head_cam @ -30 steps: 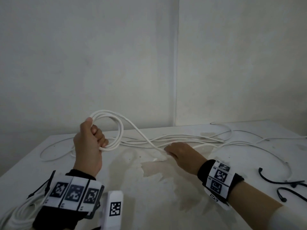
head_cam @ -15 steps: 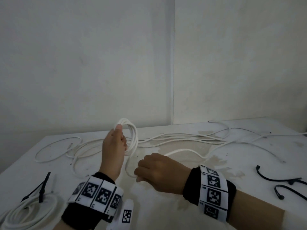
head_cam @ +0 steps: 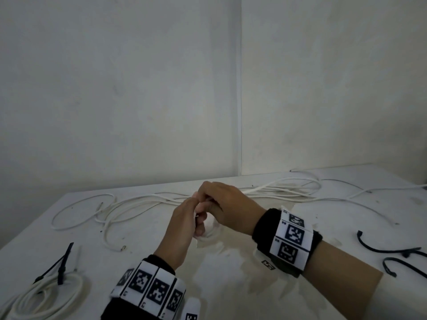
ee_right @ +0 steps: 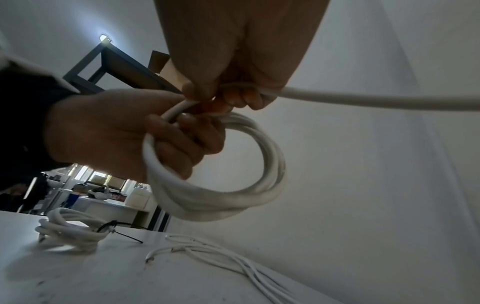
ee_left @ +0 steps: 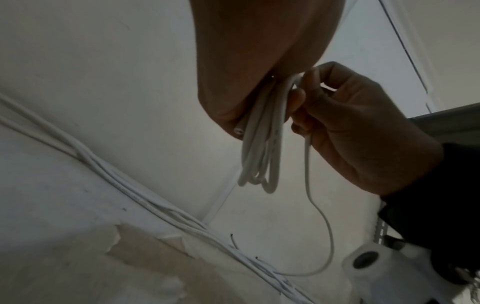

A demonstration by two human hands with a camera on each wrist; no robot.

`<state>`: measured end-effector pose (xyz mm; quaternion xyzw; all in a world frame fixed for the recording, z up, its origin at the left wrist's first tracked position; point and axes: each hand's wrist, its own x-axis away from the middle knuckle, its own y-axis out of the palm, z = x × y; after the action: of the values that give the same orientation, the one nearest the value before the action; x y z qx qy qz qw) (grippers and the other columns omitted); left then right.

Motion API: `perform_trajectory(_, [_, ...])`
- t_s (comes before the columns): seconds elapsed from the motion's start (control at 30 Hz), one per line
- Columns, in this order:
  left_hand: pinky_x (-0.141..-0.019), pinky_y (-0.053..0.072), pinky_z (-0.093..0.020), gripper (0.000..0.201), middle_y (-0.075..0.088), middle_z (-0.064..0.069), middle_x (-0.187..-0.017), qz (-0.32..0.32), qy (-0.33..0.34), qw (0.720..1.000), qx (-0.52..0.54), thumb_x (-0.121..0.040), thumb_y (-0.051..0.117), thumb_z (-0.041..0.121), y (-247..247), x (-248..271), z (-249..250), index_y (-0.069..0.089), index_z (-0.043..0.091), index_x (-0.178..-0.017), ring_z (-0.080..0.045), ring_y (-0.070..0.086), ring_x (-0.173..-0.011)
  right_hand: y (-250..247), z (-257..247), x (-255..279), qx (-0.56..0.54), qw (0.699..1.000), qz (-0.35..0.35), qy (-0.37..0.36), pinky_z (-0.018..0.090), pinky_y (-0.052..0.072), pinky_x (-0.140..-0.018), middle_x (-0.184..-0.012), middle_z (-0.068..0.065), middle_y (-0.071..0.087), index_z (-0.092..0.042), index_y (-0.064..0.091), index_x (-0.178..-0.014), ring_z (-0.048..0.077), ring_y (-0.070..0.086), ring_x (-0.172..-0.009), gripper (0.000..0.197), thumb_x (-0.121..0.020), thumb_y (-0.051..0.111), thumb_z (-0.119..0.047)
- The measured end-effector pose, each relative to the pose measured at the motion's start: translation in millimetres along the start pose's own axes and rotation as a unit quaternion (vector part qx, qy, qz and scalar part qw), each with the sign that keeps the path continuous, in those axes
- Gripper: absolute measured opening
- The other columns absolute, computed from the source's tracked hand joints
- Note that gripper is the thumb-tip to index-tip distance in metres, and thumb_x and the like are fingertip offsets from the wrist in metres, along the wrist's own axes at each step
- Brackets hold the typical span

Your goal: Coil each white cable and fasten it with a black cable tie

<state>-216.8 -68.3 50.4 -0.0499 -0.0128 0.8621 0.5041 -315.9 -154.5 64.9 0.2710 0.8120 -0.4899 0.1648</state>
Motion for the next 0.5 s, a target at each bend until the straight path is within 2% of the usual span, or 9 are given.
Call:
perform_trajectory(0.07, [-0.042, 0.025, -0.020, 0.046, 0.029, 0.008, -0.045, -0.017, -0.017, 0.999, 0.025, -0.099, 0.033, 0.031, 1.2, 1.3, 1.5, 0.035, 0.019, -0.055, -0.008, 0.025, -0.038, 0.8, 1.5, -2.1, -0.004, 1.000, 0.025, -0.017, 0.016, 0.035, -0.064, -0.080, 0.003, 0.054, 0.001, 0.054, -0.081, 0.010, 0.043, -0.070, 0.011, -0.087, 0.058, -0.009])
perform_trajectory(0.13, [-0.040, 0.023, -0.019, 0.045, 0.025, 0.007, -0.047, -0.025, -0.020, 0.999, 0.039, -0.100, 0.033, 0.032, -0.1, 1.2, 2.1, 0.034, 0.018, -0.056, -0.008, 0.022, -0.038, 2.2, 4.3, -4.2, -0.002, 0.997, 0.052, -0.051, 0.015, 0.034, -0.062, -0.079, -0.002, 0.045, 0.001, 0.055, -0.079, 0.006, 0.037, -0.066, 0.015, -0.085, 0.058, -0.013])
perform_trajectory(0.23, [-0.038, 0.022, -0.018, 0.045, 0.026, 0.005, -0.046, -0.032, -0.041, 0.997, 0.061, -0.099, 0.033, 0.034, -4.9, 2.5, 2.8, 0.036, 0.015, -0.058, -0.007, 0.021, -0.036, 0.5, 12.0, -6.5, 0.028, 0.993, 0.083, -0.074, 0.024, 0.037, -0.059, -0.077, 0.006, 0.049, 0.000, 0.057, -0.078, 0.014, 0.041, -0.063, 0.028, -0.086, 0.048, -0.025])
perform_trajectory(0.33, [-0.040, 0.019, -0.019, 0.043, 0.025, 0.005, -0.045, -0.050, -0.046, 0.996, 0.062, -0.096, 0.035, 0.036, -9.6, 4.6, 4.3, 0.033, 0.015, -0.059, -0.007, 0.019, -0.036, -2.0, 19.0, -8.2, 0.052, 0.991, 0.096, -0.081, 0.029, 0.040, -0.059, -0.078, 0.014, 0.056, 0.001, 0.060, -0.079, 0.023, 0.050, -0.063, 0.030, -0.086, 0.049, -0.026])
perform_trajectory(0.4, [-0.041, 0.017, -0.021, 0.042, 0.022, 0.006, -0.046, -0.058, -0.039, 0.996, 0.047, -0.095, 0.040, 0.035, -10.8, 5.9, 6.5, 0.030, 0.016, -0.059, -0.008, 0.016, -0.038, -2.4, 20.4, -8.7, 0.037, 0.995, 0.075, -0.062, 0.030, 0.044, -0.063, -0.080, 0.016, 0.061, 0.002, 0.064, -0.084, 0.029, 0.057, -0.068, 0.030, -0.089, 0.051, -0.024])
perform_trajectory(0.5, [-0.041, 0.015, -0.020, 0.047, 0.019, 0.006, -0.046, -0.060, -0.019, 0.997, 0.033, -0.094, 0.043, 0.036, -11.4, 7.5, 9.7, 0.026, 0.019, -0.054, -0.008, 0.013, -0.040, -6.8, 18.3, -7.7, -0.023, 0.999, 0.000, 0.043, 0.033, 0.048, -0.074, -0.090, 0.010, 0.070, -0.005, 0.068, -0.099, 0.025, 0.064, -0.082, 0.028, -0.094, 0.049, -0.024])
